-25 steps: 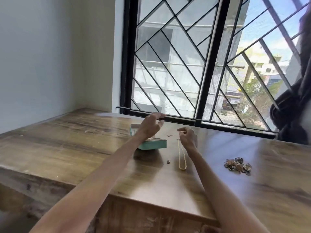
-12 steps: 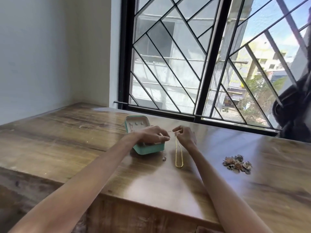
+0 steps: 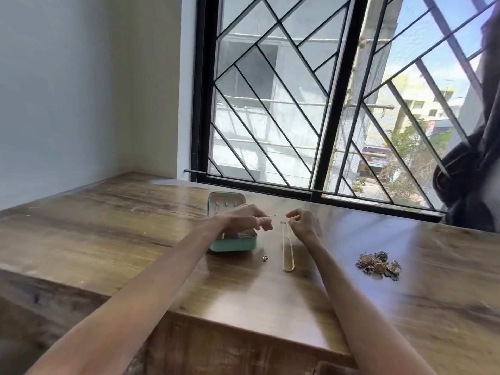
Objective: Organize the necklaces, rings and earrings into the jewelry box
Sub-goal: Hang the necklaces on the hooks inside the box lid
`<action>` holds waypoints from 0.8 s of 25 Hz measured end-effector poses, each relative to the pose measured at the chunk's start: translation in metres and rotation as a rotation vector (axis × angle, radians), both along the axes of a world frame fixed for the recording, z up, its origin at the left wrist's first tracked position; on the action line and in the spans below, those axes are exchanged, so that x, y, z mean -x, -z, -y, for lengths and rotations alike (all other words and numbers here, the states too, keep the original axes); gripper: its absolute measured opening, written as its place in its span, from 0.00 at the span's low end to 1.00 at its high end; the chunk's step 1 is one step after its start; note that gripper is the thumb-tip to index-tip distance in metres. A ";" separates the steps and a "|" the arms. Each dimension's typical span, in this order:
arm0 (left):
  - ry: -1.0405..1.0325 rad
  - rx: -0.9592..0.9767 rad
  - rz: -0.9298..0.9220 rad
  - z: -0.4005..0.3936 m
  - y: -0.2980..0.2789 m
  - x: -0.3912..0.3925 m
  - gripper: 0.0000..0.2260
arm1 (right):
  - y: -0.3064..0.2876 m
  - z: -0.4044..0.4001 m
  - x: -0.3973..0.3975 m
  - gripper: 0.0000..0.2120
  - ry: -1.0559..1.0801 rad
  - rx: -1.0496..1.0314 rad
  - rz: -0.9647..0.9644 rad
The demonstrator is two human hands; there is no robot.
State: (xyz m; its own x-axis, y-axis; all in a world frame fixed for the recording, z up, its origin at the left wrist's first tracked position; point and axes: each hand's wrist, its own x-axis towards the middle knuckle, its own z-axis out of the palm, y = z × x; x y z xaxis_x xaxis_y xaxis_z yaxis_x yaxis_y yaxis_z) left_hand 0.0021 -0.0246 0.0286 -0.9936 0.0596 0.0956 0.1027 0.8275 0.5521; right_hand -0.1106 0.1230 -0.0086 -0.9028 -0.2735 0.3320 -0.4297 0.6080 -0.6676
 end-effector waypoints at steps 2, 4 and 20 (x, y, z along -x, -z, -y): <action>0.001 0.018 0.015 -0.006 -0.006 0.012 0.16 | 0.002 -0.006 0.011 0.13 0.051 -0.038 0.045; 0.008 0.029 0.020 -0.012 -0.012 0.025 0.15 | 0.006 -0.008 0.020 0.10 0.039 -0.093 0.086; -0.033 0.158 -0.044 -0.028 -0.013 0.076 0.13 | 0.006 -0.006 0.048 0.15 -0.139 0.051 0.247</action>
State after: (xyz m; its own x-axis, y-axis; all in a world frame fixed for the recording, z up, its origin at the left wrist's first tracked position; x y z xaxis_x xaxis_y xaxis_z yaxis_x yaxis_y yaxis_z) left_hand -0.0742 0.0037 0.0414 -0.9904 0.0445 0.1307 0.0949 0.9069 0.4105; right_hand -0.1589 0.1289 -0.0144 -0.9131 -0.3889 0.1227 -0.3268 0.5178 -0.7906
